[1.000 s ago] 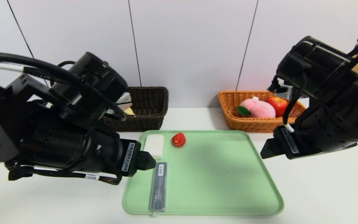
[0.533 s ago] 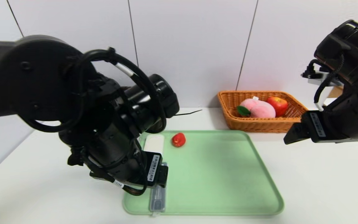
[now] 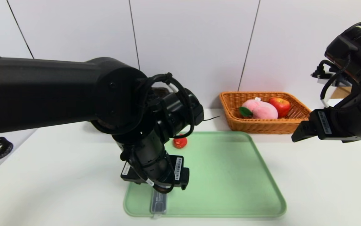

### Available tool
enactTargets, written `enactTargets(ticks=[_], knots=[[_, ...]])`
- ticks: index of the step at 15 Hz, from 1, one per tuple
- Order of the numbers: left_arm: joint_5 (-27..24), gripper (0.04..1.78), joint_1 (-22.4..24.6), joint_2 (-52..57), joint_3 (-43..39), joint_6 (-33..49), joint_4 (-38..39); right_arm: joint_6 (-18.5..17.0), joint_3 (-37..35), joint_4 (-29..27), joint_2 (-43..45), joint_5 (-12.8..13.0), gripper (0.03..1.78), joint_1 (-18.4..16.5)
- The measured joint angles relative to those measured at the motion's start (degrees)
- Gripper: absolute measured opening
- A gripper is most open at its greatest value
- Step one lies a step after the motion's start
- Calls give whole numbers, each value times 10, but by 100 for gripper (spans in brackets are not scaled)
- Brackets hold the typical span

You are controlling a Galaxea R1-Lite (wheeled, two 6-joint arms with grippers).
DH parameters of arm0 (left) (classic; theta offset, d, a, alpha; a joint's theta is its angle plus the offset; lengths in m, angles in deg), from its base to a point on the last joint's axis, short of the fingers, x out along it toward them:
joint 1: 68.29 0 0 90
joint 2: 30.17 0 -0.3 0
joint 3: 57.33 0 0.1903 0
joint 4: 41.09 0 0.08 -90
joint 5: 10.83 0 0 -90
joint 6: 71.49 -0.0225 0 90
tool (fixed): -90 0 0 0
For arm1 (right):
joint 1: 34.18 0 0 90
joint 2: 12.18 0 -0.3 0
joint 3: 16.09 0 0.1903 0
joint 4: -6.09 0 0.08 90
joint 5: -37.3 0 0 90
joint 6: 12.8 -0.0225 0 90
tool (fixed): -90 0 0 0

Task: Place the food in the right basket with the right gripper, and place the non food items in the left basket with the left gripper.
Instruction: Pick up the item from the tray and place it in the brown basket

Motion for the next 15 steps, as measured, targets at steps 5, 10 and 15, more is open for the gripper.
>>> enactTargets(ticks=[5,10,15], knots=[[3,169,2,-30,3,40,0,-1,-28,29,15,-19,170,1],[3,169,16,-51,9,34,0,0,-52,47,25,-21,170,2],[1,169,24,-72,16,23,1,1,-70,49,26,-32,170,2]])
